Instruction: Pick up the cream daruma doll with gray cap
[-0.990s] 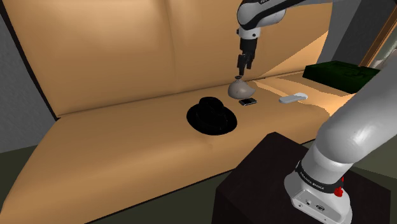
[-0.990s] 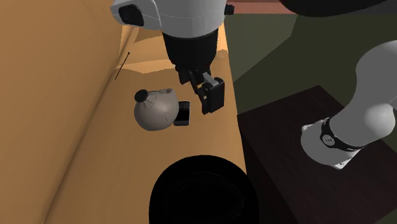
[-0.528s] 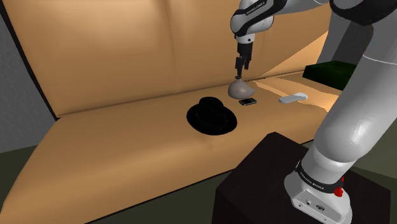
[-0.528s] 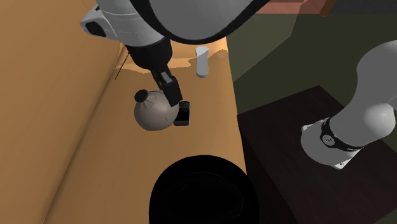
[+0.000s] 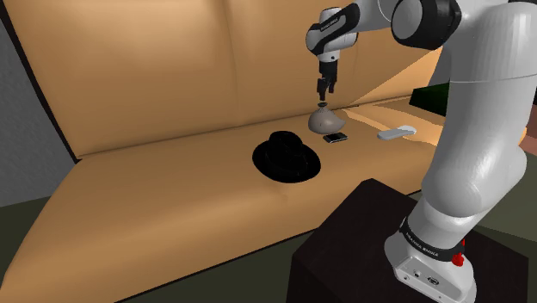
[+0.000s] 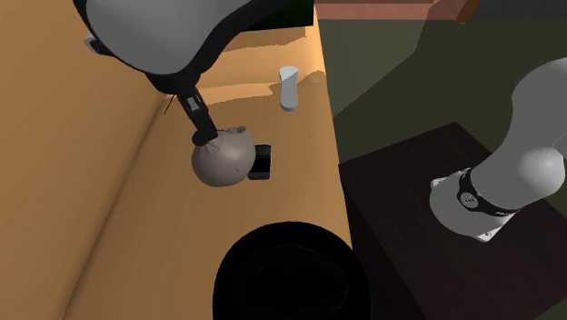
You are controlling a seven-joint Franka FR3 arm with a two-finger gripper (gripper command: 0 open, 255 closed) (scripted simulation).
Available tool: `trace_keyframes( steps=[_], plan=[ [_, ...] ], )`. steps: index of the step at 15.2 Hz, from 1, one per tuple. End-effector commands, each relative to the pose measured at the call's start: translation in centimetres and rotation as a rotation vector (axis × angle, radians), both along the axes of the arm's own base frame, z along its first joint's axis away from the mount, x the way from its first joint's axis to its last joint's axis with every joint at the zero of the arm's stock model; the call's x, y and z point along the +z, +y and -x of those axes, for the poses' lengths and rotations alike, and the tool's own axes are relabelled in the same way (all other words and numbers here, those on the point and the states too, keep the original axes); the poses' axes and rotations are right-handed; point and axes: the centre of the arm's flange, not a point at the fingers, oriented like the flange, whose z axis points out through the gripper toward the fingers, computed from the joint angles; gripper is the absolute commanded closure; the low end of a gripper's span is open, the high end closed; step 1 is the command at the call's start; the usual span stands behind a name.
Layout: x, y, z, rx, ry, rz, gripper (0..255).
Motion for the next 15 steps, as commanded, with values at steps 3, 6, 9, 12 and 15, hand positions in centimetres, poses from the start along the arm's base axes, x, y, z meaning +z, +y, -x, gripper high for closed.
trace_keyframes(
  steps=[3, 6, 9, 12, 15],
  plan=[
    [-1.7, -0.5, -0.3, 0.000, 0.001, 0.002, 0],
    [-3.3, -0.5, -0.3, 0.000, 0.001, 0.002, 0],
    [-4.1, -0.5, -0.3, 0.000, 0.001, 0.002, 0],
    [-4.1, -0.5, -0.3, 0.000, 0.001, 0.002, 255],
    [-4.1, -0.5, -0.3, 0.000, 0.001, 0.002, 255]
  ],
)
